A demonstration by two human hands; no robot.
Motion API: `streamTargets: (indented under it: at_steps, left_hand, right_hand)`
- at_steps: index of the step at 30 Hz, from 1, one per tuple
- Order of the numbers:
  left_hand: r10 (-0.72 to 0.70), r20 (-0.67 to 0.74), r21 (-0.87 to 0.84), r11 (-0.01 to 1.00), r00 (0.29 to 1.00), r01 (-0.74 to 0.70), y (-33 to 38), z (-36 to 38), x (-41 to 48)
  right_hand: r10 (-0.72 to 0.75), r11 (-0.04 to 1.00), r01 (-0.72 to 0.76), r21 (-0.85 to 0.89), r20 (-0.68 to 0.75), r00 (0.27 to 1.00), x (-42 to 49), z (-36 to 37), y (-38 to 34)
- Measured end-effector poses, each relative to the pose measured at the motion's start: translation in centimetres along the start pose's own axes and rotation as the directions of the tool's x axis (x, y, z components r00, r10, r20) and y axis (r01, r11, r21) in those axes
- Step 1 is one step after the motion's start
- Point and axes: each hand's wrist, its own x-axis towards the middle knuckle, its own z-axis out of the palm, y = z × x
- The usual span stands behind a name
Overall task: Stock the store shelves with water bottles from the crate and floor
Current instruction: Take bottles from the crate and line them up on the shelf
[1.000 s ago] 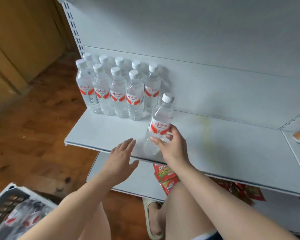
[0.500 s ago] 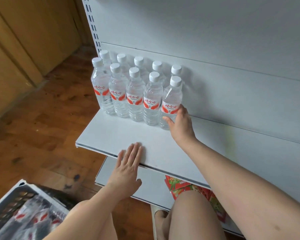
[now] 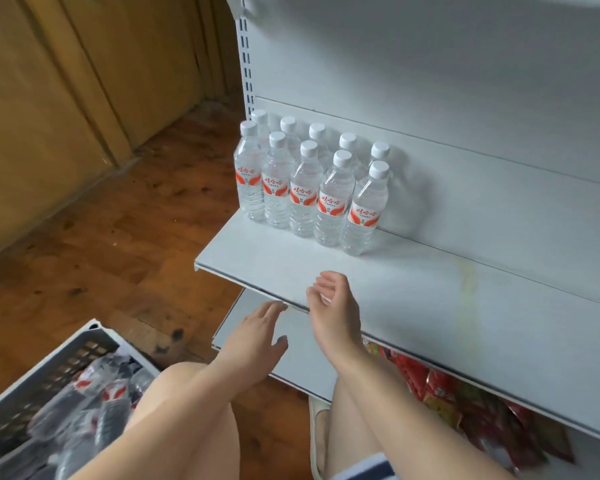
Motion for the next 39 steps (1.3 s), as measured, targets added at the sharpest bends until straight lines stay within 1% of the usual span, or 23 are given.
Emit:
streamTargets:
  at_steps: [2, 3, 4, 5, 6, 7, 8, 9, 12, 14, 16, 20, 24, 28, 31, 35, 37, 39]
  left_hand:
    - [-0.084, -0.086, -0.094, 0.993, 0.993, 0.076, 0.2, -0.9, -2.9]
    - [-0.138, -0.118, -0.19, 0.975, 0.983, 0.114, 0.3, -1.2, -4.5]
    - [-0.205, -0.136, -0.321, 0.935, 0.969, 0.153, 0.5, -1.3, -6.1]
    - [-0.281, -0.131, -0.469, 0.863, 0.951, 0.19, 0.6, -1.4, -7.8]
    - [-0.354, -0.113, -0.6, 0.769, 0.928, 0.22, 0.7, -1.5, -9.5]
    - [-0.416, -0.095, -0.696, 0.677, 0.905, 0.238, 0.4, -1.5, -11.3]
    - [-0.463, -0.091, -0.745, 0.619, 0.881, 0.248, 0.0, -1.3, -13.1]
    - [-0.495, -0.106, -0.756, 0.603, 0.862, 0.253, -0.7, -1.2, -14.9]
    - [-0.515, -0.137, -0.705, 0.651, 0.846, 0.282, -2.3, -1.4, -19.8]
    - [-0.508, -0.156, -0.679, 0.678, 0.847, 0.281, -2.6, -1.9, -22.2]
    - [-0.517, -0.179, -0.678, 0.681, 0.837, 0.276, -2.7, -2.1, -23.6]
    - [-0.589, -0.227, -0.702, 0.651, 0.775, 0.289, -3.2, -1.9, -24.7]
    - [-0.647, -0.266, -0.665, 0.66, 0.715, 0.349, -4.8, -2.2, -26.3]
    - [-0.739, -0.249, -0.655, 0.605, 0.626, 0.453, -6.9, -2.5, -29.3]
    - [-0.785, -0.264, -0.654, 0.573, 0.561, 0.494, -7.9, -2.8, -32.0]
    - [-0.847, -0.255, -0.745, 0.479, 0.466, 0.464, -9.3, -3.3, -33.9]
    - [-0.875, -0.232, -0.788, 0.426, 0.426, 0.445, -10.0, -2.8, -34.3]
    - [-0.898, -0.195, -0.816, 0.371, 0.394, 0.444, -10.8, -1.6, -35.0]
  right_hand:
    - [-0.067, 0.996, 0.065, 0.062, 0.03, 0.997, -3.9, 1.3, -0.3]
    - [-0.077, 0.995, 0.074, 0.074, 0.047, 0.996, -5.7, 1.8, -0.2]
    - [-0.065, 0.994, 0.058, 0.091, 0.077, 0.995, -7.2, 2.2, 0.2]
    - [-0.036, 0.995, 0.022, 0.1, 0.135, 0.99, -8.5, 2.6, 0.7]
    - [0.003, 0.995, -0.024, 0.092, 0.219, 0.976, -9.8, 3.0, 1.4]
    - [0.049, 0.996, -0.071, 0.06, 0.31, 0.95, -11.1, 3.3, 1.8]
    - [0.082, 0.995, -0.098, 0.02, 0.389, 0.918, -12.4, 3.6, 2.1]
    - [0.09, 0.996, -0.092, -0.017, 0.455, 0.886, -13.6, 4.0, 2.1]
    - [0.042, 0.998, -0.014, -0.053, 0.574, 0.818, -16.7, 4.7, 0.8]
    - [0.037, 0.998, 0.002, -0.062, 0.61, 0.792, -18.2, 5.1, 0.0]
    - [0.03, 0.995, 0.034, -0.089, 0.628, 0.777, -19.4, 5.6, -0.1]
    - [-0.009, 0.994, 0.078, -0.073, 0.674, 0.739, -20.4, 6.8, -0.5]
    - [-0.036, 0.989, 0.13, -0.067, 0.748, 0.663, -21.2, 8.8, -1.0]
    - [-0.03, 0.98, 0.174, -0.095, 0.797, 0.604, -20.9, 11.3, -1.8]
    - [-0.006, 0.969, 0.209, -0.131, 0.835, 0.55, -20.2, 12.5, -1.7]
    - [0.043, 0.963, 0.213, -0.167, 0.871, 0.489, -19.5, 13.7, -1.2]
    - [0.058, 0.963, 0.209, -0.171, 0.887, 0.458, -20.0, 14.4, -1.0]
    - [0.072, 0.962, 0.21, -0.172, 0.909, 0.411, -20.9, 15.0, -0.9]
